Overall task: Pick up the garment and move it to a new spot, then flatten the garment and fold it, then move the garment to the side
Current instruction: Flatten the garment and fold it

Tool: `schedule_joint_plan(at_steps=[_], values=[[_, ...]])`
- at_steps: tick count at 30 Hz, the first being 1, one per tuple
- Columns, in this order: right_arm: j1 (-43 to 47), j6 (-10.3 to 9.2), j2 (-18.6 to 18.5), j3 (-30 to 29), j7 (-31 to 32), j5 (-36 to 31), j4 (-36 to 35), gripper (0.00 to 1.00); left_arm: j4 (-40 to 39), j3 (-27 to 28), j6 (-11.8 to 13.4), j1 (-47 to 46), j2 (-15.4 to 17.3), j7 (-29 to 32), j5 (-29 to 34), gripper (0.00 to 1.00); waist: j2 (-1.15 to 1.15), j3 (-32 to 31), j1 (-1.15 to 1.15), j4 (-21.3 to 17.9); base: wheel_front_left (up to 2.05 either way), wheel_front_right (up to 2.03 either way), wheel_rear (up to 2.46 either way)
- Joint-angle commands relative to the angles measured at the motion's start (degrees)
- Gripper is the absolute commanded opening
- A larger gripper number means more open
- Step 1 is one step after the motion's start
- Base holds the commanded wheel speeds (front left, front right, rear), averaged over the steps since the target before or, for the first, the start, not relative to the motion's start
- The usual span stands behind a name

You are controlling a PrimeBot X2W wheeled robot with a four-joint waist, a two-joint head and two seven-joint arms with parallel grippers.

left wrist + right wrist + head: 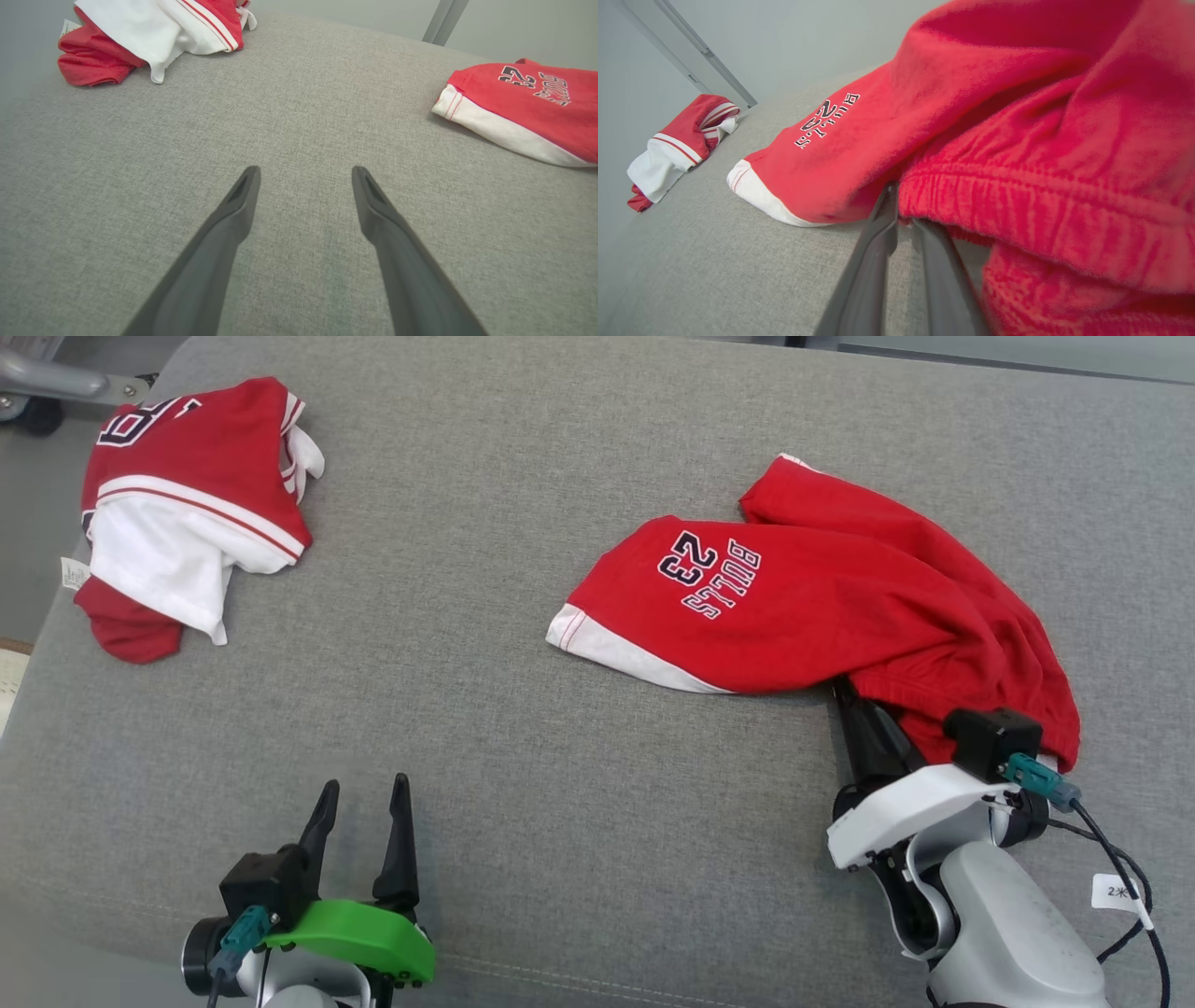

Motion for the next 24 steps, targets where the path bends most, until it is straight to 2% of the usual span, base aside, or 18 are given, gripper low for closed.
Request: schedule_joint_plan(at_steps=[1,8,13,17,18,19,20,22,24], values=[[0.39,-0.06,-0.76,0.67,-0.19,0.51,-0.8,0.0,-0.45,0.43,0.26,-0.82,0.08,0.03,-0.23,1.0,0.0,0.06,0.0,-1.06,0.0,0.0,0.0],[3.47,-0.06,-5.65,4.23,-0.19,5.39,-8.66,0.0,-0.06,0.63,-0.12,0.84,0.08,0.04,-1.65,1.0,0.0,-2.34,0.0,-6.65,0.0,0.0,0.0],[5.82,-0.06,-10.36,8.09,-0.19,12.7,-15.22,0.0,-0.26,-0.38,-0.08,0.79,0.11,0.04,-2.09,1.0,0.0,-4.04,0.0,-11.05,0.0,0.0,0.0],[8.11,-0.04,-17.3,13.7,0.66,20.49,-17.47,0.0,0.06,-0.52,-0.16,0.53,0.12,0.04,-1.52,1.0,0.0,-4.91,0.0,-14.04,0.0,0.0,0.0],[8.24,-0.04,-19.71,15.87,1.68,22.89,-18.1,0.0,0.23,-0.45,-0.17,0.4,0.12,0.03,-1.39,1.0,0.0,-5.05,0.0,-14.65,0.0,0.0,0.0],[8.44,-0.05,-24.46,19.32,3.38,27.09,-19.18,0.0,0.55,-0.32,-0.2,0.12,0.12,0.04,-1.26,1.0,0.0,-5.22,0.0,-15.68,0.0,0.0,0.0],[8.49,-0.05,-26.57,20.9,4.11,28.95,-19.37,0.0,0.6,-0.3,-0.27,-0.12,0.12,0.03,-1.1,1.0,0.0,-5.23,0.0,-16.1,0.0,0.0,0.0],[7.79,-0.05,-30.24,23.49,4.12,30.3,-19.01,0.0,0.82,-0.31,-0.41,-0.48,0.12,0.04,-0.99,1.0,0.0,-5.23,0.0,-16.68,0.0,0.0,0.0],[6.97,-0.04,-32.29,25.51,3.5,30.8,-17.59,0.0,1.0,-0.48,-0.48,-0.7,0.13,0.04,-0.91,1.0,0.0,-5.1,0.0,-17.03,0.0,0.0,0.0]])
